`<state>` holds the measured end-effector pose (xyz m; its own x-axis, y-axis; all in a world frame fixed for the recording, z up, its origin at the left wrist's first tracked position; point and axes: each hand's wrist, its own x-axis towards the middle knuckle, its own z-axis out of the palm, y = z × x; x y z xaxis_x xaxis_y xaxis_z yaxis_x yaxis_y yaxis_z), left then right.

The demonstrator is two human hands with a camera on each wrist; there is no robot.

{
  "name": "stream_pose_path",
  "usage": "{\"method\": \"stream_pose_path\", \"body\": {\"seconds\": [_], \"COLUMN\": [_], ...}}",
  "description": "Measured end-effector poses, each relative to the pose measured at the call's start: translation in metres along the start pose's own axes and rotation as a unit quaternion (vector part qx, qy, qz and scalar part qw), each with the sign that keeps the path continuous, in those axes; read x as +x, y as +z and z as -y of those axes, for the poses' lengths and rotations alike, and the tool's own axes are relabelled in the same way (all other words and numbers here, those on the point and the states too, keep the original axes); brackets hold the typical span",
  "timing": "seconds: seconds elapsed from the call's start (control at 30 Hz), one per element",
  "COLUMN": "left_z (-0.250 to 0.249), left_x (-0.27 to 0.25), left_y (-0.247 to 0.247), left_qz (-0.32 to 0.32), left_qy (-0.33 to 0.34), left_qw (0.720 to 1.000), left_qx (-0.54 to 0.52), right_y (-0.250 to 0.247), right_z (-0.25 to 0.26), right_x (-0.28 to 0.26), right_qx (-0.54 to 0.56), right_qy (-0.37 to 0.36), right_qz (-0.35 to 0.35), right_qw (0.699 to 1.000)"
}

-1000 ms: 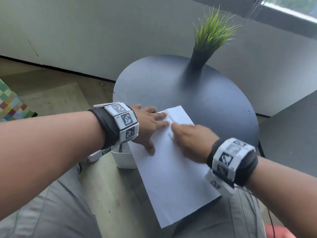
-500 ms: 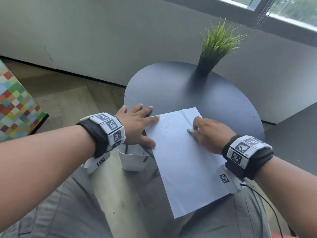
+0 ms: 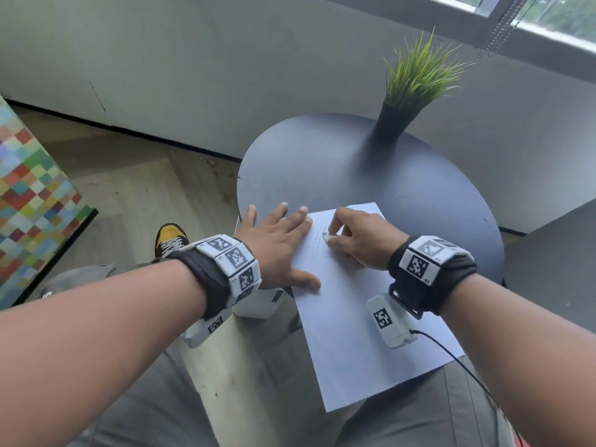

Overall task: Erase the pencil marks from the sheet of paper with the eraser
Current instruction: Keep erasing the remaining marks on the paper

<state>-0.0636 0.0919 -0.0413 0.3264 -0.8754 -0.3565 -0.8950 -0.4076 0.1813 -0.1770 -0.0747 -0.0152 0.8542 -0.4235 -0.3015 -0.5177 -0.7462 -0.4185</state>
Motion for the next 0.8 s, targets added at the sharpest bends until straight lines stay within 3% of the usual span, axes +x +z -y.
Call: {"method": "stream_pose_path", "body": {"seconds": [0.13,0.23,0.3,0.43,0.57,0.6,0.73,0.8], "left_z": [-0.002,-0.002,-0.001,0.0,0.0,0.001,0.001,0.002], "left_x": [0.001,0.001,0.002,0.004,0.004,0.004,0.006,0.006], "left_y": [-0.005,-0.006,-0.006,-0.007,-0.009,-0.009,-0.006,-0.005], "left_qz": [0.018,0.027,0.028,0.03,0.04,0.042,0.033,0.031], "left_qy": [0.0,0.003,0.006,0.012,0.018,0.019,0.021,0.021], "left_qw": [1.0,1.0,1.0,0.999,0.999,0.999,0.998,0.999], "left_qx": [0.002,0.006,0.009,0.025,0.023,0.025,0.044,0.038], "right_y": [-0.001,0.012,0.011,-0.008,0.011,0.011,-0.008,0.003], "right_z": [-0.001,0.012,0.016,0.0,0.016,0.016,-0.001,0.006], "right_x": [0.004,-0.01,-0.012,0.01,-0.01,-0.011,0.009,0.0], "right_qx": [-0.019,-0.093,-0.12,-0.131,-0.164,-0.162,-0.153,-0.184], "right_qy": [0.0,-0.124,-0.18,-0.082,-0.209,-0.214,-0.091,-0.146], "right_qz": [-0.061,0.039,0.062,-0.029,0.07,0.082,-0.017,0.011], "right_qw": [0.998,0.987,0.974,0.987,0.962,0.96,0.984,0.972]}}
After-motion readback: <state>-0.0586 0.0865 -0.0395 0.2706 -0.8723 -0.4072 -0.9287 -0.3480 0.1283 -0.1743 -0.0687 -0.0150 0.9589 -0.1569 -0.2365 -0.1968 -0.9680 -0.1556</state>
